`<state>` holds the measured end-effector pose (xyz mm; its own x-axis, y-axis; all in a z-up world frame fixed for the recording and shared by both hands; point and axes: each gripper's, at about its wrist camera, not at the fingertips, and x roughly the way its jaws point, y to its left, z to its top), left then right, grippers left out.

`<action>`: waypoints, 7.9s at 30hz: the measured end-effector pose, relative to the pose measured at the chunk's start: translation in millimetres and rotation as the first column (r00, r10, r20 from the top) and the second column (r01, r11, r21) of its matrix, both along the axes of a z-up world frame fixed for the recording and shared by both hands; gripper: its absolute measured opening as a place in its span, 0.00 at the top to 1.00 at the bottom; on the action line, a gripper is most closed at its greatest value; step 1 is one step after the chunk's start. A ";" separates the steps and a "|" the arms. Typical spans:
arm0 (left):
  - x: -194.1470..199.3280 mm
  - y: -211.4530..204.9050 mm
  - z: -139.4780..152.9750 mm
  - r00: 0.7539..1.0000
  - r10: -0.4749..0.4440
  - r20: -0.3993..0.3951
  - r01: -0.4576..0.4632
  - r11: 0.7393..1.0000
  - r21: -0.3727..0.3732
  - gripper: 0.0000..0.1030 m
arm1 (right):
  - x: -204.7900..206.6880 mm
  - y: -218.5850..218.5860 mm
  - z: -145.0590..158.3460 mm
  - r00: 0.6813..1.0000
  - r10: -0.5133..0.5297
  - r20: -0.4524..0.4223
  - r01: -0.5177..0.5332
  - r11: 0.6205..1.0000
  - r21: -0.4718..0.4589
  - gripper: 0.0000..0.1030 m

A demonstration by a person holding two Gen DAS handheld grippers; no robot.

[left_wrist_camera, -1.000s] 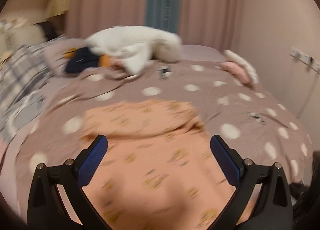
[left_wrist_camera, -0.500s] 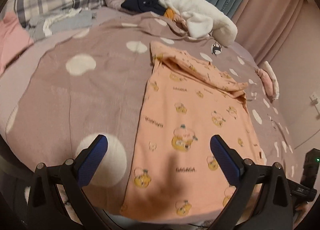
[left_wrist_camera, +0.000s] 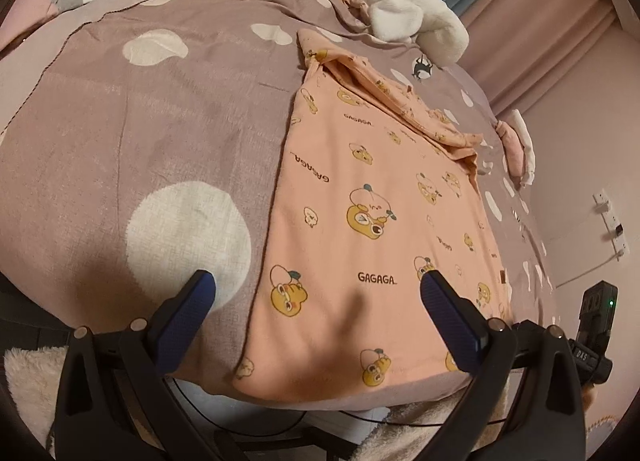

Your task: Fold small clothes

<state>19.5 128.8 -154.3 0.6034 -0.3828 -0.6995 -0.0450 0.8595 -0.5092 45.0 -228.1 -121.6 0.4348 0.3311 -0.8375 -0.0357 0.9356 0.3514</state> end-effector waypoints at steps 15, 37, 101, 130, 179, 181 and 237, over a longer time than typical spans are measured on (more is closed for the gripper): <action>-6.3 6.4 -12.9 0.984 -0.172 -0.042 0.154 0.946 -0.285 0.01 | -5.9 -40.9 -12.4 0.997 -0.060 -0.054 0.063 0.996 0.067 0.01; 3.9 -15.5 -1.0 0.973 -0.088 -0.215 0.095 0.995 0.025 0.89 | -15.0 -81.3 -28.7 0.978 -0.160 -0.134 0.197 0.922 0.333 0.64; 113.1 23.1 107.8 0.996 0.011 0.089 0.015 0.958 -0.286 0.96 | 102.3 -78.8 76.2 0.964 -0.166 0.209 0.065 0.906 0.417 0.91; 225.6 51.2 55.2 0.993 0.119 -0.001 -0.112 0.931 -0.346 0.97 | 218.8 -55.2 31.6 1.000 -0.003 -0.012 0.005 0.967 0.255 0.73; 204.1 48.9 84.7 0.991 0.118 0.062 -0.097 0.959 -0.264 0.97 | 236.9 -46.6 67.2 0.992 -0.094 0.090 0.052 0.920 0.388 0.93; 211.6 52.9 84.4 0.991 0.119 0.065 -0.095 0.950 -0.297 0.97 | 244.6 -46.4 74.6 0.990 -0.103 0.100 0.060 0.930 0.362 0.93; 271.1 10.3 68.5 0.998 0.028 0.062 -0.038 0.985 0.167 0.01 | 290.5 -14.1 58.1 0.998 0.011 0.065 -0.022 0.985 0.170 0.19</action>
